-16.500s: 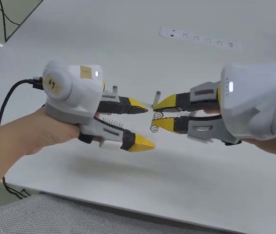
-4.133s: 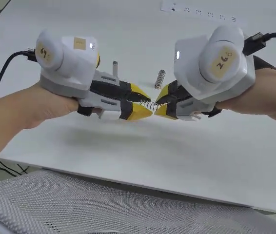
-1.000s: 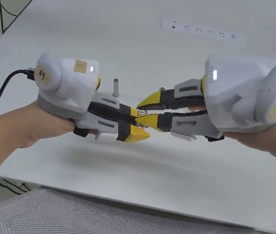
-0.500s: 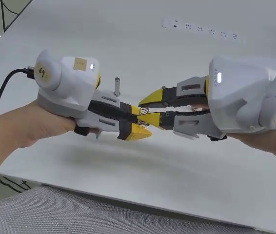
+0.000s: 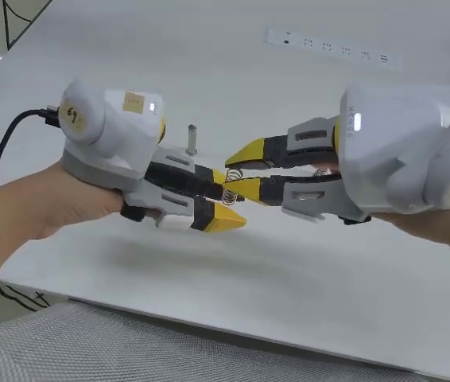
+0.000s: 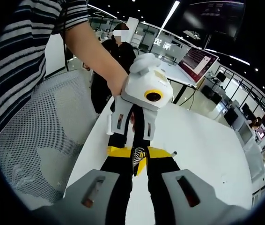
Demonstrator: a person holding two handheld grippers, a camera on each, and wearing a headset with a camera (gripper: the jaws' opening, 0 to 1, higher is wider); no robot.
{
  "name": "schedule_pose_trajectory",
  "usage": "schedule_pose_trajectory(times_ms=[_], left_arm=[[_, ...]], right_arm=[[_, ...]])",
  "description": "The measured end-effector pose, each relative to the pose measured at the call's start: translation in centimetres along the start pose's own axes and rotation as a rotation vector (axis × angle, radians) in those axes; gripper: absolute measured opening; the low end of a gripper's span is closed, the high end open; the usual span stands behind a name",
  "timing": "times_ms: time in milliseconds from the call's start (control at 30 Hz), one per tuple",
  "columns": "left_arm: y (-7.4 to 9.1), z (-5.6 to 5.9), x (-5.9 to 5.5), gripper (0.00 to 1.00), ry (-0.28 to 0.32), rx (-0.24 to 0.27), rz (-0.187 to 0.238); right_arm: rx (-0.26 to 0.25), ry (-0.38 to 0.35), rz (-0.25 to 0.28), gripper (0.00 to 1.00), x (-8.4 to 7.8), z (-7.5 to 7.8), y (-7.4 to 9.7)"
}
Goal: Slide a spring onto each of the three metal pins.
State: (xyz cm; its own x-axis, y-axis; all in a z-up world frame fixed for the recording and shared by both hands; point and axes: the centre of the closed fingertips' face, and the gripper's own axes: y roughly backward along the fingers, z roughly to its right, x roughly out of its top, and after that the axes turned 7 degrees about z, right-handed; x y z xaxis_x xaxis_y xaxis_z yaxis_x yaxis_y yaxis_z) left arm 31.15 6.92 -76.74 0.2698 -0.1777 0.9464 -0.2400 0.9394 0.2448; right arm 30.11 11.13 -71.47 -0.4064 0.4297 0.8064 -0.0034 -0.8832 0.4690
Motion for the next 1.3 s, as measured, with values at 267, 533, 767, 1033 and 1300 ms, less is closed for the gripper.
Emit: schedule_pose_trajectory(times_ms=[267,533,767,1033,1300], left_arm=[[0.9,-1.1,0.0,0.27,0.005,0.054,0.003],[2.1,-2.1,0.0,0.38,0.004,0.120,0.021],[3.7,-3.1,-0.3,0.49,0.007,0.189,0.034],[5.9,-4.3,-0.6,0.61,0.006,0.273,0.058],[7.9,-5.4,-1.1,0.76,0.020,0.354,0.080]], right_arm=[[-0.006,0.017,-0.012,0.12,-0.1,0.2,0.0],[-0.017,0.029,-0.022,0.12,-0.3,0.4,0.1],[-0.024,0.038,-0.027,0.12,-0.5,0.4,0.0],[-0.037,0.030,-0.032,0.12,-0.9,0.5,0.0],[-0.047,0.022,-0.040,0.12,-1.4,0.6,0.0]])
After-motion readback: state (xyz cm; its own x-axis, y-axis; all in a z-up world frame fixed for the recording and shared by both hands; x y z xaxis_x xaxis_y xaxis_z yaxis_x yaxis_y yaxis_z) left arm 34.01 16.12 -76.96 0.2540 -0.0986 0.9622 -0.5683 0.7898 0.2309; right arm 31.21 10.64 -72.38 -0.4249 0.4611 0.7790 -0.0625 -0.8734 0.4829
